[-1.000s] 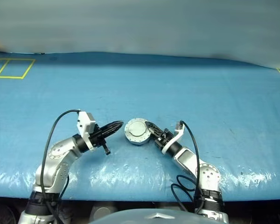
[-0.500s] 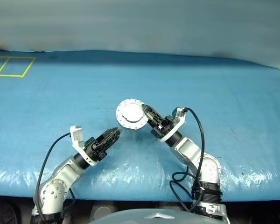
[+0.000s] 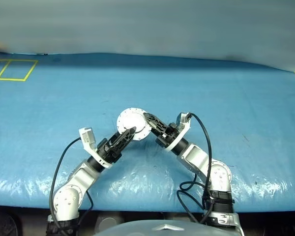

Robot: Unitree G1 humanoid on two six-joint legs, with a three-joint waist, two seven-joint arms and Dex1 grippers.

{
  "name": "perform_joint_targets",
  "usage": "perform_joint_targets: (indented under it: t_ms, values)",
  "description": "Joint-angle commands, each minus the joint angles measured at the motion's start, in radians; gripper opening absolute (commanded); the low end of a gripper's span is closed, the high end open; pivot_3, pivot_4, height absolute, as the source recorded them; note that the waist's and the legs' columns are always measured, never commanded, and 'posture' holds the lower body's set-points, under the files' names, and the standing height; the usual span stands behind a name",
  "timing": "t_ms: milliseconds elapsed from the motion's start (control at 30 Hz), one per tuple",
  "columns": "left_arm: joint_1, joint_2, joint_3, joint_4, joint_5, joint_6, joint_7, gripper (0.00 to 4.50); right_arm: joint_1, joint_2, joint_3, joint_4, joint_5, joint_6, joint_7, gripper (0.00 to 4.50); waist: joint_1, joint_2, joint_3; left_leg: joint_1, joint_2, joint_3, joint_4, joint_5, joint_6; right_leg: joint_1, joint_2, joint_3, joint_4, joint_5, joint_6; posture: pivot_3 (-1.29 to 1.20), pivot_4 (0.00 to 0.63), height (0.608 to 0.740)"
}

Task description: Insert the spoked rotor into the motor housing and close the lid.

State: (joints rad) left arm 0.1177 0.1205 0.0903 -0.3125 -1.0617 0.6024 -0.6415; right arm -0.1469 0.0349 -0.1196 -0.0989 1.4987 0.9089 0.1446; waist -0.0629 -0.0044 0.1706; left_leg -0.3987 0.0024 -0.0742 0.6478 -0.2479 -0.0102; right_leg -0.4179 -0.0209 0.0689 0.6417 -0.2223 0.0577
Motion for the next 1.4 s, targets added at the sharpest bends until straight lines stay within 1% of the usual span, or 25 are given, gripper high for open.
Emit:
perform_joint_targets:
  t_ms: [33,133,233,267,300,333,400,433,600,700,800,1033,1233,1300,1333,1400]
  values:
    - [-0.022,-0.037,-0.016,0.005,-0.019,-0.005,0.011,4.42,-0.034,-0.003,0.011,-0.059,0.033,0.011,0.003,1.27,-0.001,0.000,0.000,0.000,0.000,0.000,0.000,0.000,0.000,0.000,0.000,0.000,0.000,0.000,0.000,0.00,0.150,0.740]
    - [-0.030,-0.070,-0.013,0.051,-0.027,0.013,0.043,4.42,-0.038,-0.009,0.010,-0.060,0.037,0.010,-0.009,1.27,0.000,0.000,0.000,0.000,0.000,0.000,0.000,0.000,0.000,0.000,0.000,0.000,0.000,0.002,0.004,0.00,0.150,0.740]
    - [-0.031,-0.099,0.006,0.080,-0.035,0.004,0.071,4.42,-0.039,-0.013,0.008,-0.062,0.043,0.012,-0.016,1.27,-0.001,0.000,0.000,0.000,0.000,0.000,0.000,0.000,0.000,0.000,0.000,0.000,0.000,0.002,0.004,0.00,0.150,0.740]
    - [-0.031,-0.111,0.012,0.082,-0.041,0.000,0.081,4.05,-0.038,-0.014,0.008,-0.063,0.045,0.013,-0.019,1.27,0.000,0.000,0.000,0.000,0.000,0.000,0.000,0.000,0.000,0.000,0.000,0.000,0.000,0.002,0.004,0.00,0.150,0.740]
    - [-0.028,-0.114,0.012,0.080,-0.051,0.003,0.072,3.83,-0.038,-0.014,0.009,-0.062,0.047,0.015,-0.023,1.27,0.000,0.000,0.000,-0.001,0.000,-0.001,0.000,0.000,0.000,0.000,0.000,0.000,0.000,0.002,0.004,0.00,0.150,0.740]
    - [-0.024,-0.113,0.004,0.072,-0.053,0.007,0.057,3.51,-0.037,-0.014,0.013,-0.062,0.044,0.017,-0.023,1.27,0.000,0.000,0.000,-0.001,0.000,-0.001,0.000,0.000,0.000,0.000,0.000,0.000,0.000,0.002,0.004,0.00,0.150,0.740]
    - [-0.029,-0.117,-0.007,0.075,-0.046,0.025,0.094,2.86,-0.036,-0.010,0.018,-0.059,0.041,0.016,-0.028,1.27,0.000,0.000,0.000,-0.001,0.000,0.000,0.001,0.000,0.000,0.000,0.000,0.000,0.000,0.002,0.004,0.00,0.150,0.740]
    - [-0.032,-0.122,-0.006,0.080,-0.044,0.028,0.123,2.78,-0.036,-0.008,0.021,-0.057,0.037,0.016,-0.029,1.27,0.000,0.000,0.000,-0.001,0.000,-0.001,0.001,0.000,0.000,0.000,0.000,0.000,0.000,0.002,0.004,0.00,0.150,0.740]
    - [-0.012,-0.115,-0.009,0.062,-0.126,0.083,0.094,2.72,-0.042,-0.004,0.024,-0.053,0.019,0.009,-0.036,1.27,-0.002,0.000,0.000,-0.001,-0.001,-0.001,0.001,0.000,0.000,0.000,0.000,0.000,0.000,0.002,0.004,0.00,0.150,0.740]
    - [-0.010,-0.094,-0.003,0.074,-0.148,0.125,0.136,2.67,-0.042,-0.003,0.030,-0.074,-0.029,-0.017,-0.014,1.27,-0.001,0.000,0.000,-0.001,0.000,-0.001,0.001,0.000,0.000,0.000,0.000,0.000,0.000,0.002,0.004,0.00,0.150,0.740]
    - [-0.020,-0.074,0.005,0.083,-0.166,0.161,0.173,2.66,-0.041,0.010,0.029,-0.080,-0.066,-0.043,-0.023,1.27,-0.001,0.000,0.000,-0.001,-0.001,-0.001,0.001,0.000,0.000,0.000,0.000,0.000,0.000,0.002,0.004,0.00,0.150,0.740]
    - [-0.053,-0.062,0.032,0.138,-0.240,0.220,0.230,2.66,-0.044,0.012,0.034,-0.074,-0.082,-0.032,-0.019,1.27,0.000,0.000,0.000,-0.001,-0.001,-0.001,0.002,0.000,0.000,0.000,0.000,0.000,0.000,0.002,0.004,0.00,0.150,0.740]
    - [-0.061,-0.061,0.036,0.148,-0.231,0.222,0.242,2.66,-0.043,0.019,0.031,-0.077,-0.100,-0.040,-0.012,1.27,0.000,0.000,0.000,-0.001,-0.001,-0.001,0.002,0.000,0.000,0.000,0.000,0.000,0.000,0.003,0.004,0.00,0.150,0.740]
    - [-0.063,-0.057,0.035,0.147,-0.220,0.219,0.240,2.66,-0.039,0.026,0.027,-0.079,-0.107,-0.050,-0.005,1.98,0.001,0.000,0.000,-0.001,-0.001,-0.001,0.002,0.000,0.000,0.000,0.000,0.000,0.000,0.003,0.004,0.00,0.150,0.740]
    - [-0.064,-0.059,0.038,0.148,-0.215,0.214,0.243,2.66,-0.038,0.026,0.025,-0.079,-0.097,-0.045,0.001,2.23,0.001,0.000,0.000,-0.001,-0.001,-0.001,0.002,0.000,0.000,0.000,0.000,0.000,0.000,0.003,0.004,0.00,0.150,0.740]
    - [-0.066,-0.063,0.043,0.151,-0.209,0.206,0.247,2.66,-0.039,0.025,0.022,-0.075,-0.075,-0.030,0.007,2.88,0.001,0.000,0.000,-0.001,-0.001,-0.001,0.002,0.000,0.000,0.000,0.000,0.000,0.000,0.003,0.004,0.00,0.150,0.740]
